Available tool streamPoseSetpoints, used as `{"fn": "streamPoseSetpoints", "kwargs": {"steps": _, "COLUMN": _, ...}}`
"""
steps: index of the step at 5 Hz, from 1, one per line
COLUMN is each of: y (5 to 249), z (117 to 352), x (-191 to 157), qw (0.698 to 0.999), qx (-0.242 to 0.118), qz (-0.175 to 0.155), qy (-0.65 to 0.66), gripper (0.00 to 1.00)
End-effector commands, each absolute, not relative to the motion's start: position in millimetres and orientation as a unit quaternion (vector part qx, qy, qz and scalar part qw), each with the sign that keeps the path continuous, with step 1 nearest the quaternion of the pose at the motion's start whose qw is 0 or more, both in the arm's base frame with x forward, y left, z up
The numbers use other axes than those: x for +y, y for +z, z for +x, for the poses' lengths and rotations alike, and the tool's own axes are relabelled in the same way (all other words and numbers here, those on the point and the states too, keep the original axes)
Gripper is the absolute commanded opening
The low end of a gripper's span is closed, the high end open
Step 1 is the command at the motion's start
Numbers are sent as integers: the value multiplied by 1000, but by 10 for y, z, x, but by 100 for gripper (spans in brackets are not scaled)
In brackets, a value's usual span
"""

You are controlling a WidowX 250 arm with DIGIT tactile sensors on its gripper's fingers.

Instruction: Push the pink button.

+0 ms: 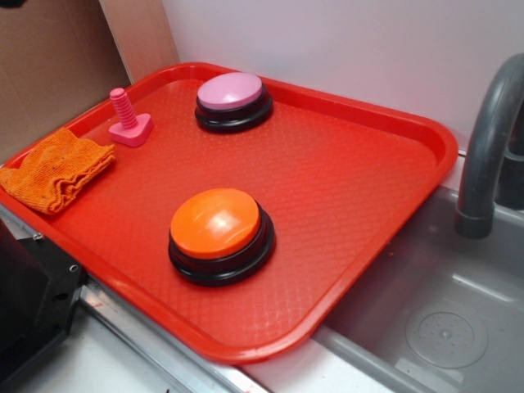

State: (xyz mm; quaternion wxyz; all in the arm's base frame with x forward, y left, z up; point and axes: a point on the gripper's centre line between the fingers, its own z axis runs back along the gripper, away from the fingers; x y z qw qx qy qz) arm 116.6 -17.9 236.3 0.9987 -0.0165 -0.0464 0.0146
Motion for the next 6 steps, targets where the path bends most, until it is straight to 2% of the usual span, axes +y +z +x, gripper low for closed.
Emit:
{"fn": "streamPoseSetpoints", "kwargs": {"steps": 1, "y": 2363, "z": 1166, "x": -179, "qw": 999, "qx": -46, "qz": -16, "qy": 15, "gripper": 100}}
{"fn": "streamPoseSetpoints", "kwargs": {"steps": 2, "y": 1920, "z": 1666, "x": 219, "qw": 997, "qx": -45, "qz": -47, "qy": -34, "gripper": 100}}
{"fn": "streamPoseSetpoints", "kwargs": {"steps": 3, "y": 1872, "z": 2172, "x": 339, "qw": 997, "qx": -58, "qz": -34, "qy": -30, "gripper": 100}}
{"fn": "streamPoseSetpoints", "kwargs": {"steps": 5, "y": 1872, "z": 2172, "x": 339, "qw": 997, "qx": -58, "qz": -34, "qy": -30, "gripper": 100}}
{"fn": "streamPoseSetpoints", "kwargs": {"steps": 6, "y": 1648, "z": 2508, "x": 382, "qw": 996, "qx": -79, "qz": -10, "qy": -37, "gripper": 100}}
